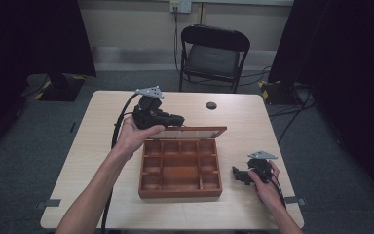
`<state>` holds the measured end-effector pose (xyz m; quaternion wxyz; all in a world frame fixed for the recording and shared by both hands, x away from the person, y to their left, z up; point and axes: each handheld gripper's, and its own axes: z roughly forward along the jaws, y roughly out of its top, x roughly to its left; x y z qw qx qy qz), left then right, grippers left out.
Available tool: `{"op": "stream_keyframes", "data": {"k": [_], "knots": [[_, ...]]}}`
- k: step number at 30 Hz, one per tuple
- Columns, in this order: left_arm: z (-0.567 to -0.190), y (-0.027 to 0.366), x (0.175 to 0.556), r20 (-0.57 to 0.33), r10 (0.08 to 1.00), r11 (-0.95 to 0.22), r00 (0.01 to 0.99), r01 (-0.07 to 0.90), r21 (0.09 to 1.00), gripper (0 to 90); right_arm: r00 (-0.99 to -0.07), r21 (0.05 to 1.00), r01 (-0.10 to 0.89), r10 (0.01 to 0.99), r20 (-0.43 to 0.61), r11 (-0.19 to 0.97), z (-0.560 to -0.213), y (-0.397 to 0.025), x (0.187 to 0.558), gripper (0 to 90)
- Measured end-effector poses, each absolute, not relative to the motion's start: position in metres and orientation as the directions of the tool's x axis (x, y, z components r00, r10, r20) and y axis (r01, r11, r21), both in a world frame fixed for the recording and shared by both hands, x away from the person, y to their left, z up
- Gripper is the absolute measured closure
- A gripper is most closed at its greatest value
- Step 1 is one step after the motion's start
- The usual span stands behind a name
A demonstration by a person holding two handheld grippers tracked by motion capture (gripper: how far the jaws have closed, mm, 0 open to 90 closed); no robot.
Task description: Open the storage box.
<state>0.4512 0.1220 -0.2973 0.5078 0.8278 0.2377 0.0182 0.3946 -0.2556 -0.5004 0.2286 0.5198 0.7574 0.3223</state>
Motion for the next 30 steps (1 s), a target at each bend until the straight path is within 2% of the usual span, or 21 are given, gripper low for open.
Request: {"op": "stream_keyframes", "data": {"k": [30], "knots": [[-0.2976, 0.1219, 0.4507, -0.214, 0.41, -0.369, 0.887, 0.375, 0.85, 84.8, -0.355, 0.726, 0.64, 0.935, -0.011, 0.252, -0.5004, -0.2556, 0.3946, 8.2]]}}
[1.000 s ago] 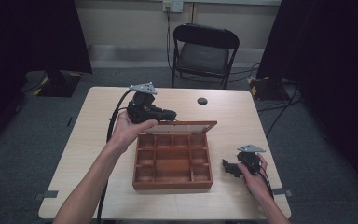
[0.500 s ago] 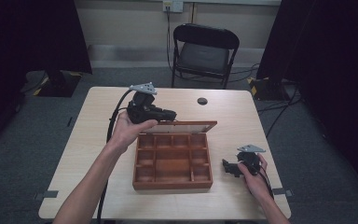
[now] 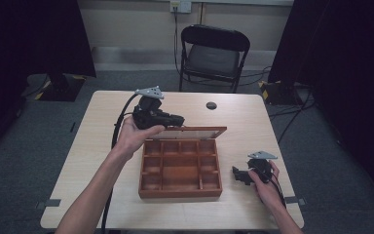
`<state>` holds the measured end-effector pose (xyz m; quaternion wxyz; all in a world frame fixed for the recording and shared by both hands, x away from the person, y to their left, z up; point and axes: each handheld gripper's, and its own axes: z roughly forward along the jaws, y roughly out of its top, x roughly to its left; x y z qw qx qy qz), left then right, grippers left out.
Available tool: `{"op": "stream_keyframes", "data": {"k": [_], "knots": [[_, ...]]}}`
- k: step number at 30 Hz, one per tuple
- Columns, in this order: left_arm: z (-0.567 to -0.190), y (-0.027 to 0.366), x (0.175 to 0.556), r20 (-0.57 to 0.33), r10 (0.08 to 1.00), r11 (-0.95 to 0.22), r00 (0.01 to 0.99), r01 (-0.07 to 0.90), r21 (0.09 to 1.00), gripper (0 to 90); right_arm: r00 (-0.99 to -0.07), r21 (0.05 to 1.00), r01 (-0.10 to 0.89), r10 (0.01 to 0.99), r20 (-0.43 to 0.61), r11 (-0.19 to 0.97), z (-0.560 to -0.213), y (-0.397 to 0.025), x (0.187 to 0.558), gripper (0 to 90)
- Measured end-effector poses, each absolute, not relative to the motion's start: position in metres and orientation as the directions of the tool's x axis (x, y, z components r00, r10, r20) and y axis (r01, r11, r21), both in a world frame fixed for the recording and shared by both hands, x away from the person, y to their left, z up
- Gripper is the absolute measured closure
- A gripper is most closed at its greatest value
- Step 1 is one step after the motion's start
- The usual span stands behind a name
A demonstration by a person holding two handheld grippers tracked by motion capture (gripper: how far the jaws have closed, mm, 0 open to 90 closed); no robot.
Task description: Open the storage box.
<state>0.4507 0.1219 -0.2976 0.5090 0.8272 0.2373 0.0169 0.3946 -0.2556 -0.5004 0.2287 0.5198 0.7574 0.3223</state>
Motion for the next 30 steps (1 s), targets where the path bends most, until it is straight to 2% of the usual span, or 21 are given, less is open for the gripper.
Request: {"op": "stream_keyframes", "data": {"k": [30], "knots": [[-0.2974, 0.1221, 0.451, -0.215, 0.414, -0.367, 0.884, 0.379, 0.85, 85.1, -0.355, 0.726, 0.64, 0.935, -0.011, 0.252, -0.5004, -0.2556, 0.3946, 8.2]]}}
